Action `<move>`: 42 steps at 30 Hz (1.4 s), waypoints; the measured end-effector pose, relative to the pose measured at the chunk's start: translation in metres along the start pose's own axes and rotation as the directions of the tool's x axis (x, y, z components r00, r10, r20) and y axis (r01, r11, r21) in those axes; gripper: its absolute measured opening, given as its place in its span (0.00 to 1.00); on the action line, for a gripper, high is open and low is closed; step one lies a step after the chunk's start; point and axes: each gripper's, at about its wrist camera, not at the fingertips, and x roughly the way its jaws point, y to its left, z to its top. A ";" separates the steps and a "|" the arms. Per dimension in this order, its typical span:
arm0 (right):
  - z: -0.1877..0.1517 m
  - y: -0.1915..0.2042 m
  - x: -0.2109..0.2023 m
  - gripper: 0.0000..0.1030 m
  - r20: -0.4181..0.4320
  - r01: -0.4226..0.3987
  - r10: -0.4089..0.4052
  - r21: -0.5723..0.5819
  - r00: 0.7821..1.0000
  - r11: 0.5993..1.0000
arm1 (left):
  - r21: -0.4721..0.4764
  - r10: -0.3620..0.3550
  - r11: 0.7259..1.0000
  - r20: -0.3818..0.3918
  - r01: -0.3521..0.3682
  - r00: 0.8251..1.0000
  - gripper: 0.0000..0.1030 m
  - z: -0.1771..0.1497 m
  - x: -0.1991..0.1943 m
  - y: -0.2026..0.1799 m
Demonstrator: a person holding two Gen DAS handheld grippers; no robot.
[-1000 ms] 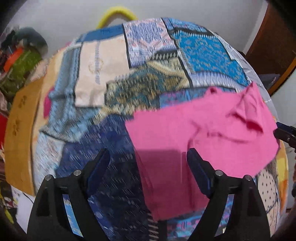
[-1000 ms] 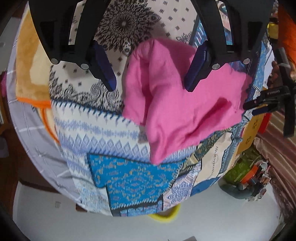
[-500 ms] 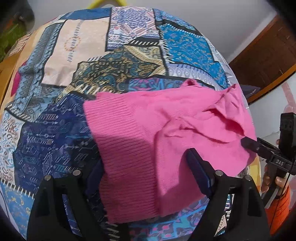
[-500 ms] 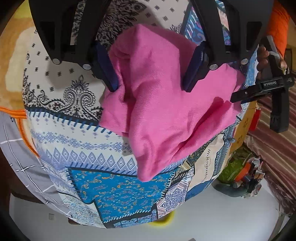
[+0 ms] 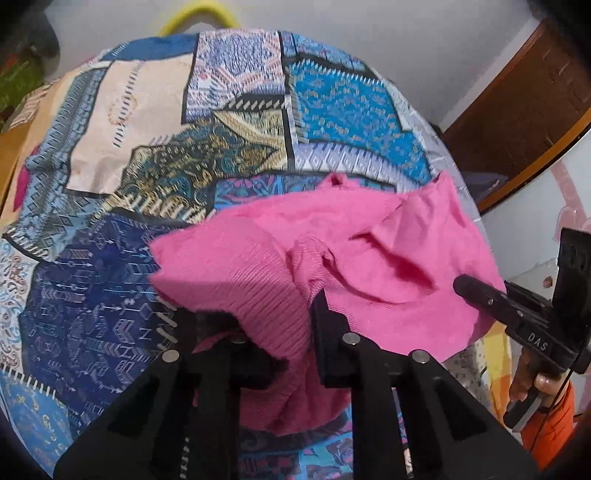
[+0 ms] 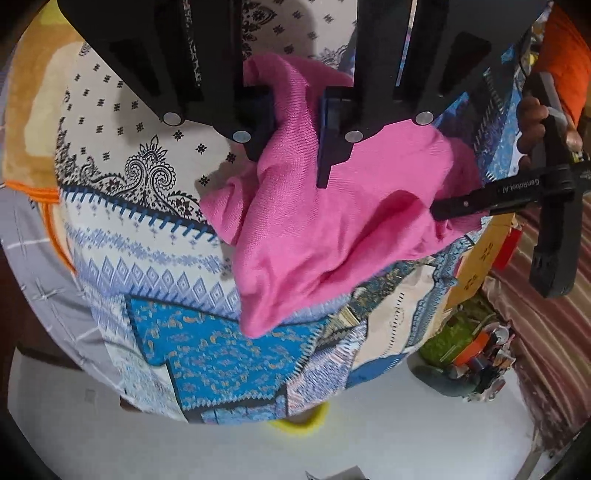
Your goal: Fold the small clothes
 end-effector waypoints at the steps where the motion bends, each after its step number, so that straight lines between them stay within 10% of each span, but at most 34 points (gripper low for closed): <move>1: 0.001 0.004 -0.005 0.14 0.008 -0.005 0.005 -0.010 1.000 1.000 | -0.005 -0.003 1.000 0.014 0.003 1.000 0.15 0.000 -0.008 0.001; 20: -0.007 0.135 -0.059 0.14 0.083 -0.131 0.145 -0.158 0.986 0.979 | -0.053 0.090 0.995 0.218 -0.080 0.972 0.15 -0.046 -0.176 0.054; 33: -0.066 0.157 0.007 0.14 -0.140 -0.156 0.139 -0.121 0.980 0.980 | -0.133 0.113 0.985 -0.018 -0.114 0.993 0.17 -0.136 -0.120 0.124; 42: -0.080 0.142 -0.011 0.27 -0.127 -0.098 0.078 -0.160 0.989 0.982 | -0.049 0.341 0.939 0.002 -0.341 0.940 0.34 -0.163 -0.122 0.134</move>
